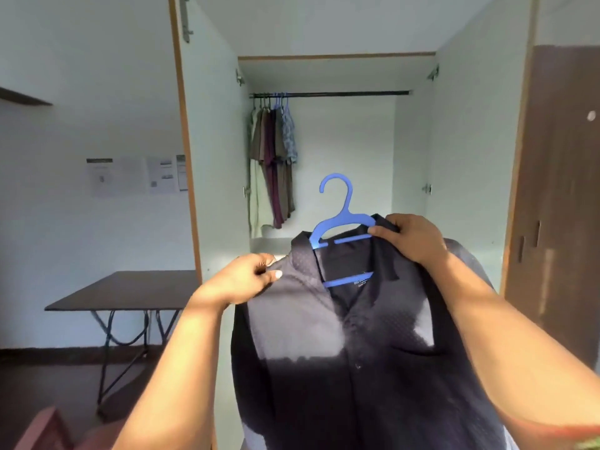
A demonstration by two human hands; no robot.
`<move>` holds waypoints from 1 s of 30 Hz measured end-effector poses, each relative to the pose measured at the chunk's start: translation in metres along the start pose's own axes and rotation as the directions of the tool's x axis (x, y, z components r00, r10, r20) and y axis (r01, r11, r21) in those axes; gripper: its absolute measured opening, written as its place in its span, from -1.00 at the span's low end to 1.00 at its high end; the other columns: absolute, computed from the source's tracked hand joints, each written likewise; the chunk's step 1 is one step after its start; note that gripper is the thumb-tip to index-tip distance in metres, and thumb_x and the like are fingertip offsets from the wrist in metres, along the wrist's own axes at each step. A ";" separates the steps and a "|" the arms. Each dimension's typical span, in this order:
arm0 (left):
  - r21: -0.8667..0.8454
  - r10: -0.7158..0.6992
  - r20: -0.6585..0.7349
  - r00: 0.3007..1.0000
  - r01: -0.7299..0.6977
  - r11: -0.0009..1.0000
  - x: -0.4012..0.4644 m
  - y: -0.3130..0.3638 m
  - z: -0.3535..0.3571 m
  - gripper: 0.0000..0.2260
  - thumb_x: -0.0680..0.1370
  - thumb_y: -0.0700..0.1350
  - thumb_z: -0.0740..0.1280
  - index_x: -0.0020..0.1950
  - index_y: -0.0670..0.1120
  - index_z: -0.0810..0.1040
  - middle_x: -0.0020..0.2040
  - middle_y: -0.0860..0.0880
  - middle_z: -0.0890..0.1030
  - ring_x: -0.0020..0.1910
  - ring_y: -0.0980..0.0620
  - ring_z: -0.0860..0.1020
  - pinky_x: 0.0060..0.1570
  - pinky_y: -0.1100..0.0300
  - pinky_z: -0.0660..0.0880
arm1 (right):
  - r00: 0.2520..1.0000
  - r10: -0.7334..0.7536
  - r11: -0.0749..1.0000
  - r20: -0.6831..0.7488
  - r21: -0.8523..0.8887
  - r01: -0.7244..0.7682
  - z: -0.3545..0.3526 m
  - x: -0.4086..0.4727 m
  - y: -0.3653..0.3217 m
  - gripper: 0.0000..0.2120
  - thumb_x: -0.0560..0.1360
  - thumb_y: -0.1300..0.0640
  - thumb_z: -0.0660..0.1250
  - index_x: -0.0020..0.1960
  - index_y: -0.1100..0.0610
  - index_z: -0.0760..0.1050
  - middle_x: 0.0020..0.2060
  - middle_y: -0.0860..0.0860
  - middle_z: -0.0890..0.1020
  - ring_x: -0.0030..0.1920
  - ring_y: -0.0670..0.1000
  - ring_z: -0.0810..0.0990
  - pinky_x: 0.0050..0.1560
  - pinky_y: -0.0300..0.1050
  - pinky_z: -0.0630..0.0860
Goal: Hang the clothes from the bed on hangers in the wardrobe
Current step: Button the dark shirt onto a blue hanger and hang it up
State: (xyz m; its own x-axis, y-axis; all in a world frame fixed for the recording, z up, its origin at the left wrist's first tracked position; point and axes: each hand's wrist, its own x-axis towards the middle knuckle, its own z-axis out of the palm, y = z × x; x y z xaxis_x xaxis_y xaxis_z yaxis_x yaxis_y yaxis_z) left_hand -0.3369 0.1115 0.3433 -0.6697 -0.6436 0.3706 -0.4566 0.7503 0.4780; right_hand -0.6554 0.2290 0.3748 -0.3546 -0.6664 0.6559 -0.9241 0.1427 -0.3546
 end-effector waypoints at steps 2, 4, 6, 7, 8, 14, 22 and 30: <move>0.073 0.027 -0.117 0.993 -0.019 0.997 0.038 -0.003 0.009 -0.74 0.62 -0.05 0.25 -0.27 0.00 0.35 -0.38 0.07 0.45 -0.30 0.00 0.44 -0.25 0.14 0.32 | 0.996 -0.016 0.999 -0.089 -0.030 0.014 0.015 0.027 0.017 -0.45 0.43 -0.42 0.16 -0.22 0.09 0.46 -0.34 0.00 0.57 -0.22 0.09 0.54 -0.27 -0.08 0.36; 0.101 0.073 -0.230 0.970 -0.051 0.994 0.079 -0.003 0.014 -0.74 0.62 -0.05 0.25 -0.27 0.06 0.35 -0.33 0.03 0.49 -0.20 -0.09 0.51 -0.26 0.13 0.31 | 0.985 -0.025 0.999 -0.171 -0.039 0.019 0.029 0.059 0.031 -0.44 0.44 -0.41 0.10 -0.21 0.12 0.39 -0.34 0.07 0.53 -0.22 0.16 0.51 -0.27 -0.06 0.31; 0.152 0.147 -0.300 0.942 -0.105 0.983 0.122 -0.007 0.016 -0.83 0.62 -0.04 0.24 -0.18 0.05 0.43 -0.24 -0.04 0.56 -0.12 -0.14 0.55 -0.23 0.13 0.32 | 0.974 -0.012 0.999 -0.226 -0.041 0.002 0.045 0.097 0.044 -0.46 0.45 -0.41 0.08 -0.19 0.10 0.36 -0.33 0.13 0.46 -0.19 0.21 0.51 -0.24 -0.05 0.29; 0.189 0.178 -0.331 0.927 -0.119 0.975 0.146 -0.012 0.016 -0.87 0.62 -0.03 0.24 -0.10 -0.02 0.48 -0.17 -0.08 0.60 -0.08 -0.15 0.55 -0.21 0.13 0.33 | 0.969 0.005 0.999 -0.248 -0.040 -0.015 0.054 0.117 0.050 -0.47 0.47 -0.38 0.11 -0.16 0.11 0.38 -0.32 0.14 0.43 -0.16 0.23 0.50 -0.21 -0.05 0.29; 0.226 0.193 -0.360 0.913 -0.115 0.967 0.170 -0.017 0.016 -0.86 0.62 -0.02 0.23 -0.03 -0.06 0.49 -0.11 -0.12 0.62 -0.06 -0.16 0.56 -0.19 0.12 0.36 | 0.962 0.019 0.999 -0.273 -0.041 -0.032 0.064 0.138 0.055 -0.47 0.50 -0.35 0.13 -0.12 0.15 0.42 -0.30 0.14 0.40 -0.12 0.24 0.50 -0.17 -0.03 0.30; 0.394 0.251 -0.418 0.873 -0.075 0.916 0.316 -0.058 0.014 -0.81 0.64 0.03 0.13 0.06 -0.07 0.42 -0.02 -0.19 0.62 -0.03 -0.25 0.55 -0.17 0.06 0.36 | 0.934 0.064 0.996 -0.351 -0.039 -0.083 0.126 0.257 0.094 -0.53 0.52 -0.35 0.11 -0.11 0.08 0.40 -0.33 0.03 0.33 0.07 0.21 0.43 0.04 0.03 0.33; 0.369 0.217 -0.498 0.839 -0.021 0.929 0.473 -0.107 0.051 -0.81 0.63 0.00 0.17 0.09 -0.10 0.46 -0.04 -0.18 0.62 -0.03 -0.24 0.54 -0.19 0.09 0.32 | 0.781 0.286 0.952 -0.556 0.071 -0.298 0.245 0.363 0.141 -0.46 0.52 -0.18 0.26 0.36 0.11 0.32 0.26 0.19 0.35 0.24 0.26 0.33 0.18 0.18 0.34; 0.311 0.120 -0.653 0.747 0.121 0.943 0.647 -0.134 0.071 -0.80 0.62 -0.02 0.20 0.06 -0.13 0.50 0.02 -0.18 0.59 0.05 -0.23 0.52 -0.16 0.10 0.30 | 0.983 0.102 0.885 -0.154 0.465 -0.019 0.362 0.515 0.141 -0.33 0.56 -0.17 0.22 0.51 0.19 0.14 0.43 0.20 0.15 0.41 0.18 0.29 0.43 0.00 0.24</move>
State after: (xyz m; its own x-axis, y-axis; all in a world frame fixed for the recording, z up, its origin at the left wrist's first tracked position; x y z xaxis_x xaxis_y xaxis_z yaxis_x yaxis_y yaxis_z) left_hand -0.7511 -0.3947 0.4624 -0.1727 -0.4896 0.8547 -0.6934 0.6767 0.2475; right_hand -0.9171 -0.3591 0.4214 -0.4646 -0.5279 0.7110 -0.7446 -0.2017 -0.6363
